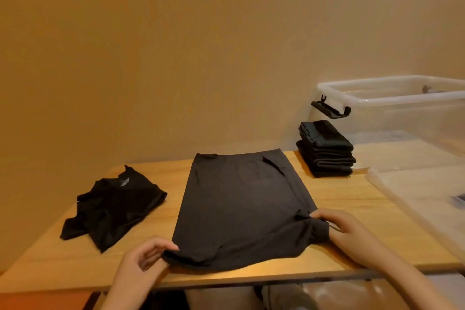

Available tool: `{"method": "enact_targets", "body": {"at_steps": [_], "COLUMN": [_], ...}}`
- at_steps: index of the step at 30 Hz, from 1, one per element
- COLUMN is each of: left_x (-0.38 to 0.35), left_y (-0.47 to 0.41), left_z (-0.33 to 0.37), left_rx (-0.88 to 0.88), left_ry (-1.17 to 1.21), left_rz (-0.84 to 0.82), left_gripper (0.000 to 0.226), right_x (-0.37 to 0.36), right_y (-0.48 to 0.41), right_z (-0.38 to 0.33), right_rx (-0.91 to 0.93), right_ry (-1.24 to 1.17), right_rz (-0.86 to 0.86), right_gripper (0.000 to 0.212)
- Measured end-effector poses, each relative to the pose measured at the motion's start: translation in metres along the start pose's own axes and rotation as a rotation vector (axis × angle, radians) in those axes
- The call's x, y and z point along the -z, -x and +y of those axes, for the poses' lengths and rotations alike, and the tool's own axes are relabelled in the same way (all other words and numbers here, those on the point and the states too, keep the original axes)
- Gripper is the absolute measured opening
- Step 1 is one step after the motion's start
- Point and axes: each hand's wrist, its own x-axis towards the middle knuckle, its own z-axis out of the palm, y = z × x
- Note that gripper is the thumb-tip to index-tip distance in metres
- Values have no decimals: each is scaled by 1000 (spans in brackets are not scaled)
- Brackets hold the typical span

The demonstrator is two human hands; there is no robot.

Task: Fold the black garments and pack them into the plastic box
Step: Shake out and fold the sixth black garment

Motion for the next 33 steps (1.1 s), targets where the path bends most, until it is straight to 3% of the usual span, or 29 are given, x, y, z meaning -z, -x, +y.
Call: {"method": "enact_targets", "body": {"at_steps": [8, 15, 18, 21, 24, 27, 31, 33], "left_x": [6, 10, 12, 22, 20, 2, -23, -27], "left_y": [21, 38, 40, 27, -11, -77, -132, -138], "left_z": [9, 21, 33, 45, 63, 61, 37, 25], "left_rx": [76, 5, -23, -55, -70, 73, 318, 369], "left_ry": [19, 65, 107, 44, 100, 226, 7, -32], "left_rz": [-45, -81, -124, -140, -110, -29, -98, -76], "left_gripper": [21, 27, 6, 42, 50, 24, 22, 20], "right_x": [2, 7, 13, 23, 38, 39, 32, 33], "right_y": [28, 48, 49, 39, 9, -42, -90, -97], "right_z": [0, -11, -12, -21, -31, -30, -2, 5], "right_rx": [4, 65, 69, 95, 99, -30, -419, -495], "right_ry": [-94, -147, -194, -248, -313, -343, -297, -291], "right_rz": [5, -41, -74, -80, 0, 112, 5, -8], "right_gripper": [31, 38, 34, 13, 31, 22, 24, 22]}}
